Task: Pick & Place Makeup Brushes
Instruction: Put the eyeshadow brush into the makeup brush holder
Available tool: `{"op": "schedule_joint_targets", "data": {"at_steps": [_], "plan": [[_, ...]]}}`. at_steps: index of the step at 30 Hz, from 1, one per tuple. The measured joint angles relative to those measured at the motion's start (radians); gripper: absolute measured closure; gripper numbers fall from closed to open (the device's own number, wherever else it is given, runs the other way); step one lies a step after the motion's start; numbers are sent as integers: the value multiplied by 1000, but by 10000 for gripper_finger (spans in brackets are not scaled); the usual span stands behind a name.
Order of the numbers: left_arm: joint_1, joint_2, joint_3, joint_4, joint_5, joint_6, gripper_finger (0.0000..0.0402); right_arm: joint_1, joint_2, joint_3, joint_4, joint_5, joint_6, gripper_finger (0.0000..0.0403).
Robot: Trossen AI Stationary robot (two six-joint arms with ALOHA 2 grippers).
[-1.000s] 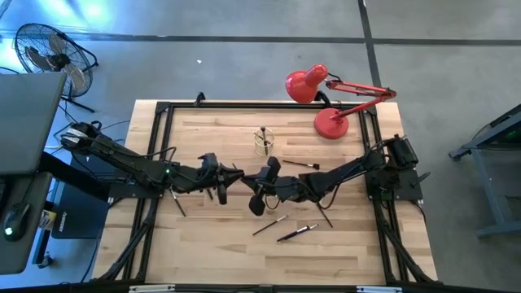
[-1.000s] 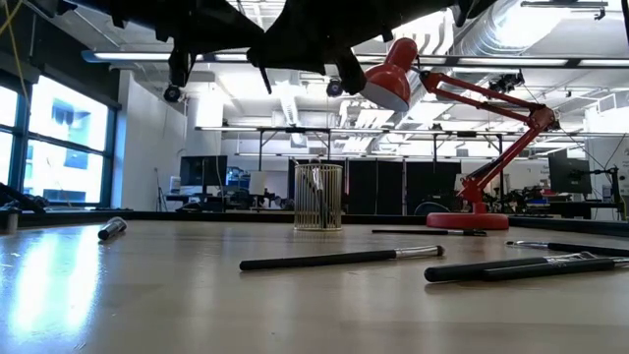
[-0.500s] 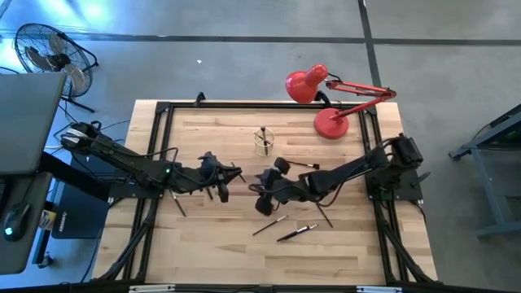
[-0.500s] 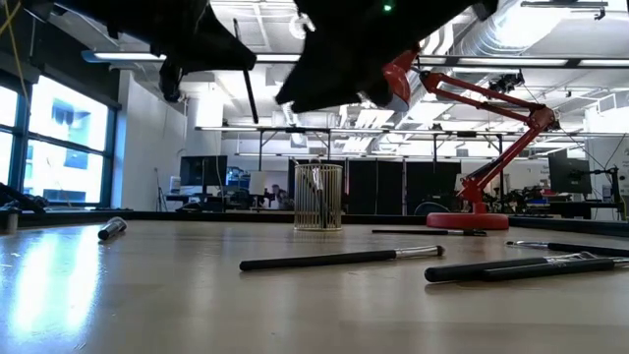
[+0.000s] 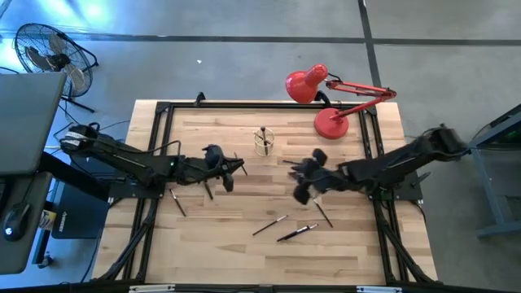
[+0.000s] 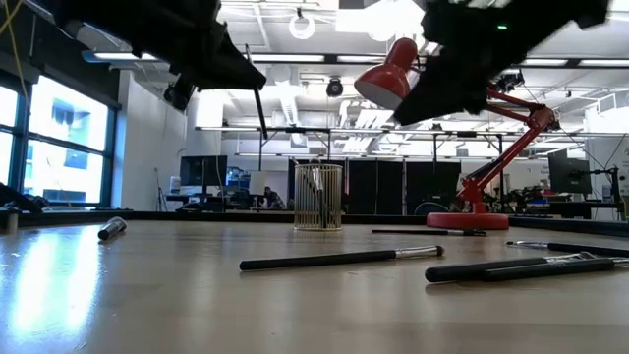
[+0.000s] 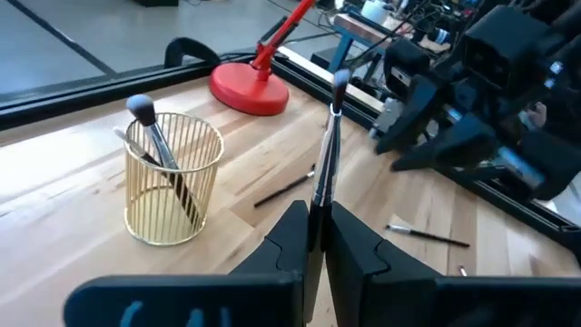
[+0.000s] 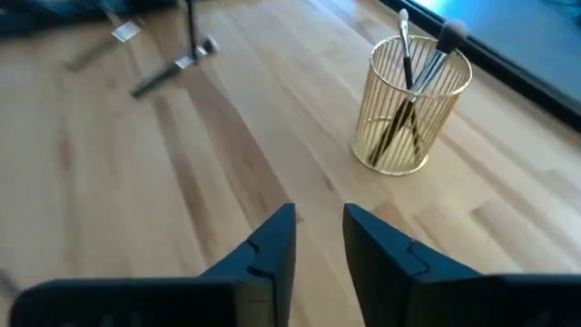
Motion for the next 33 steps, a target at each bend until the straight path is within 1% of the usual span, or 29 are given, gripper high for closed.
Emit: {"op": "schedule_joint_targets", "data": {"at_steps": [3,5,7,11,14,16,20,23,27,30,33], "plan": [[34,33,29,2,26,11,389,0,-128,-144,118,-34,-40,334],[62,71,60,1,44,41,389,0,-206,-228,193,-10,-93,345],[86,121,102,1,52,89,389,0,-275,-302,265,22,-113,358],[140,209,196,1,49,212,389,0,-372,-420,394,33,-111,384],[198,256,265,1,70,282,389,0,-415,-478,454,2,-110,399],[244,276,295,0,106,317,389,0,-430,-502,470,-15,-110,400],[356,327,317,8,255,344,389,0,-435,-534,527,0,-111,395],[435,365,317,15,340,361,389,0,-435,-534,531,38,-114,399],[515,415,317,88,460,397,389,0,-435,-534,561,100,-110,400],[552,435,318,121,554,404,389,0,-435,-533,574,164,-110,399],[564,463,317,103,605,404,389,0,-435,-533,575,205,-110,401]]}}
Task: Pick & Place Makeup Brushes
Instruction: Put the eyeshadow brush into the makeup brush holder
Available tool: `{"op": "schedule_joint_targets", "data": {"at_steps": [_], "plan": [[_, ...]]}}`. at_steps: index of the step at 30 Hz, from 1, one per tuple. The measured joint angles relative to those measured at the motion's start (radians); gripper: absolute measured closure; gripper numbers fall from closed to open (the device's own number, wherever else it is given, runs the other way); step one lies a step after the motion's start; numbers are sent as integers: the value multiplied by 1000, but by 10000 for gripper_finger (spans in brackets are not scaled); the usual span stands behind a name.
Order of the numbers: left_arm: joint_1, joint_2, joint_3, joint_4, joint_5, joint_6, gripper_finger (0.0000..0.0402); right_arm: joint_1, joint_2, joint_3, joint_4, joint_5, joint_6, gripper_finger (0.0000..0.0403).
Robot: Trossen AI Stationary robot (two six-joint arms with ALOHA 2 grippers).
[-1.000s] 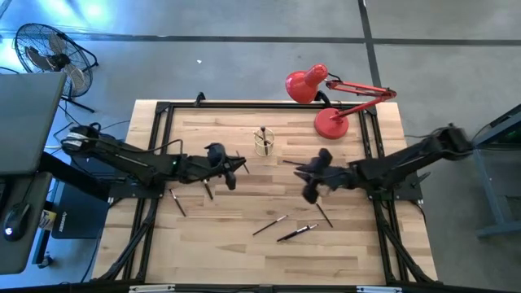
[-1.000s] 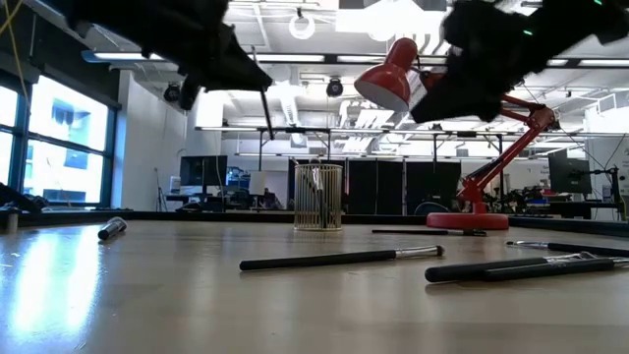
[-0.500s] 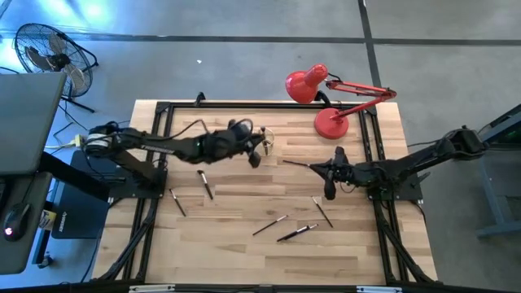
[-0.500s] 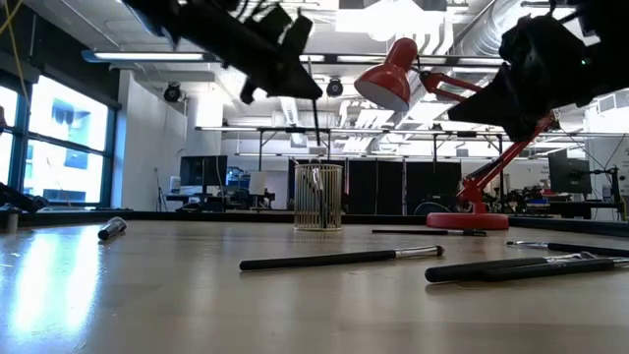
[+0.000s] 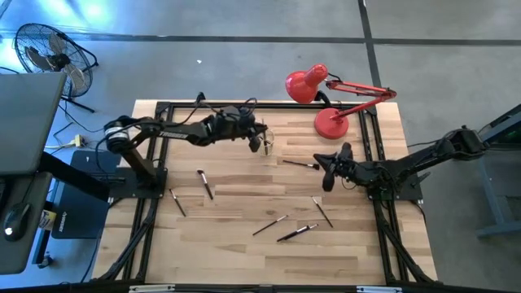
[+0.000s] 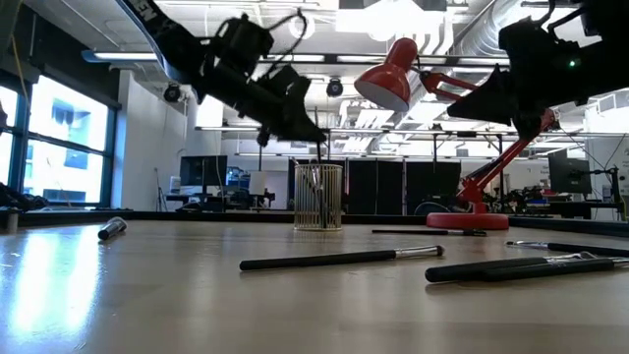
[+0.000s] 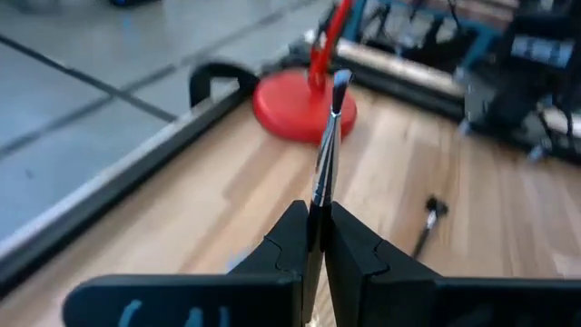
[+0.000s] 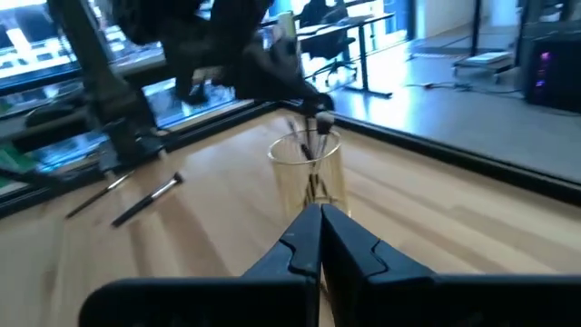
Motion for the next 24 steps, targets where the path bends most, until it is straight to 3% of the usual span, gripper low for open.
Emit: {"op": "schedule_joint_targets", "data": {"at_steps": [3,6,13,24], "plan": [[-3,12,-1,7,29,13,379,0,0,0,1,48,9,400],[-5,15,-1,2,38,59,340,0,0,0,1,105,28,401],[-10,16,-1,3,21,127,271,0,0,0,24,117,30,402],[-10,-2,3,74,15,132,250,0,0,0,46,85,86,401]]}}
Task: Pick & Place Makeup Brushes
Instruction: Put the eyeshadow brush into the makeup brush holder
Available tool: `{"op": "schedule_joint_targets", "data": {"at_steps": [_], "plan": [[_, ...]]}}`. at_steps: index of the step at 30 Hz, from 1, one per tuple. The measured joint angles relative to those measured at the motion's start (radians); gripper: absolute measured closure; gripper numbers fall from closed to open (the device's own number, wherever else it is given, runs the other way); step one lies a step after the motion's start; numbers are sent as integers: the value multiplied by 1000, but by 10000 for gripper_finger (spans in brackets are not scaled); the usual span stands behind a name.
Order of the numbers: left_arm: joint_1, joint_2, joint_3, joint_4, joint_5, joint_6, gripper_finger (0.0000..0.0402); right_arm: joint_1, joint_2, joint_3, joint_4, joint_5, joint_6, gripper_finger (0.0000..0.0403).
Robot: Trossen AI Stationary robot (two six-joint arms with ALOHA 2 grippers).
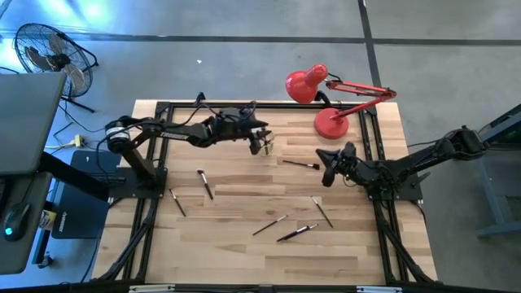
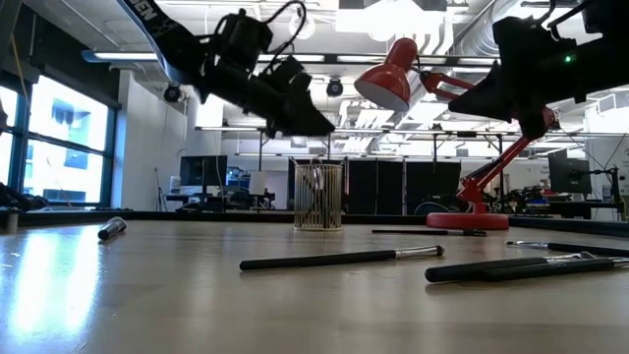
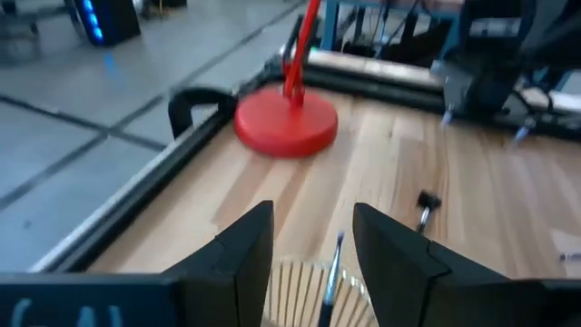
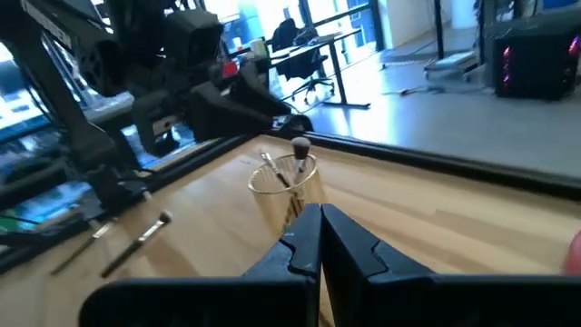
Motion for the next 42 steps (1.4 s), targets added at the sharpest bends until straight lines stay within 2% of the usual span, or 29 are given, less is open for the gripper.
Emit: {"op": "schedule_joint_targets", "data": {"at_steps": [5,10,14,16,19,23,25,29,32,36,38,42], "plan": [[-13,-38,74,-44,-2,15,250,0,0,0,0,-84,27,400],[-87,-38,217,-234,-5,10,250,0,0,0,0,-163,28,399],[-177,-33,332,-441,-108,10,252,0,0,0,0,-222,32,394],[-226,-6,373,-490,-171,-3,261,0,0,0,4,-248,61,394],[-281,8,381,-544,-206,-69,294,0,0,1,10,-257,103,397],[-341,6,387,-591,-202,-211,370,0,0,1,11,-256,95,400],[-373,23,387,-635,-203,-275,392,0,0,1,11,-256,91,399],[-432,34,386,-731,-208,-424,383,0,0,1,11,-288,122,396],[-470,41,385,-862,-202,-558,395,0,0,1,11,-310,101,397],[-504,43,384,-1005,-155,-731,397,1,0,1,11,-335,100,401],[-516,53,374,-1035,-123,-739,400,1,0,1,11,-373,123,401],[-544,52,370,-1056,-139,-667,400,2,0,1,10,-408,222,402]]}}
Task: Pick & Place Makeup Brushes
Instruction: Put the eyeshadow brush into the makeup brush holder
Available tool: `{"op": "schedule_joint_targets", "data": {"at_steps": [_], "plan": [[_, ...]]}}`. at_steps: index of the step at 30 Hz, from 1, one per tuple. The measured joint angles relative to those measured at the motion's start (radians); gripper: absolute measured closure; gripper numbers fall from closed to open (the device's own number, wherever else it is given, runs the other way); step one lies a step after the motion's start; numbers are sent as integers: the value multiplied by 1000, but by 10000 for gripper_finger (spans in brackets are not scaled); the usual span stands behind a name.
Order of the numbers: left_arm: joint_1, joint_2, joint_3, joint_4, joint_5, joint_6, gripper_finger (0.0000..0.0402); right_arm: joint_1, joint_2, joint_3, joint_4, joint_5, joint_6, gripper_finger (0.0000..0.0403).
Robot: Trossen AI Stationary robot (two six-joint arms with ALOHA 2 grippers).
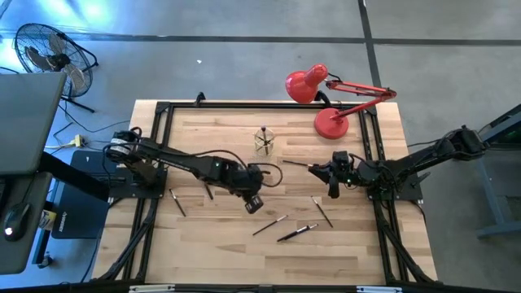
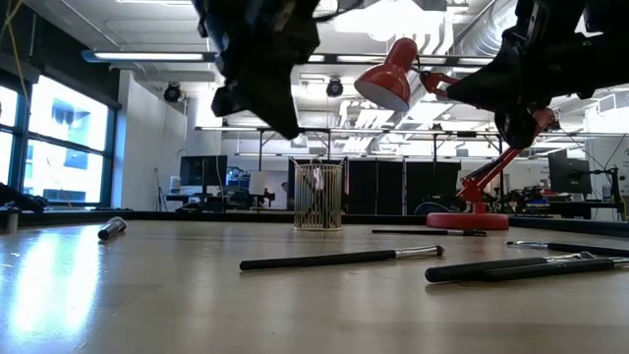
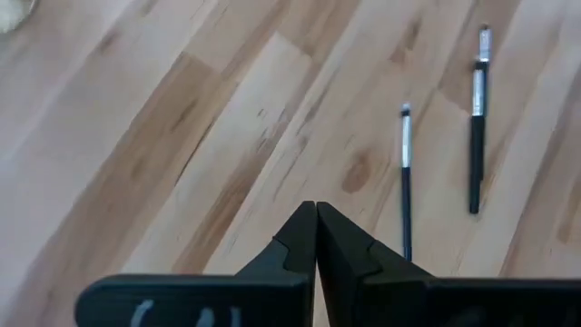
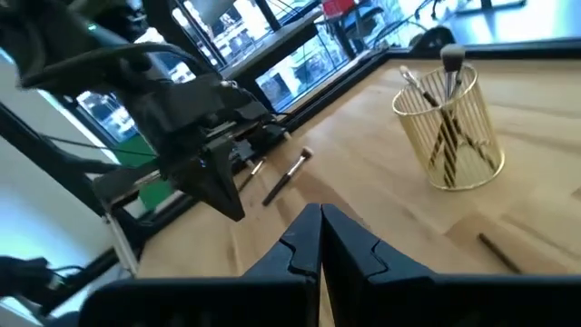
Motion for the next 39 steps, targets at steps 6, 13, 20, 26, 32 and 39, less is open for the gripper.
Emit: {"op": "schedule_joint_targets", "data": {"at_steps": [6,13,20,26,32,39], "plan": [[-23,0,-1,-31,-10,146,401,13,16,114,-187,36,-17,402],[-19,-48,-110,-20,-12,220,401,22,173,443,-658,117,-18,402],[-19,-104,-230,-12,22,247,401,-30,458,797,-1243,-6,209,403],[-19,-113,-279,-7,68,261,402,-73,655,961,-1566,-168,355,402],[-19,-113,-298,-5,91,258,401,-74,749,960,-1576,-277,409,376],[-39,-135,-299,-1,64,247,401,-42,774,900,-1553,-294,485,320]]}}
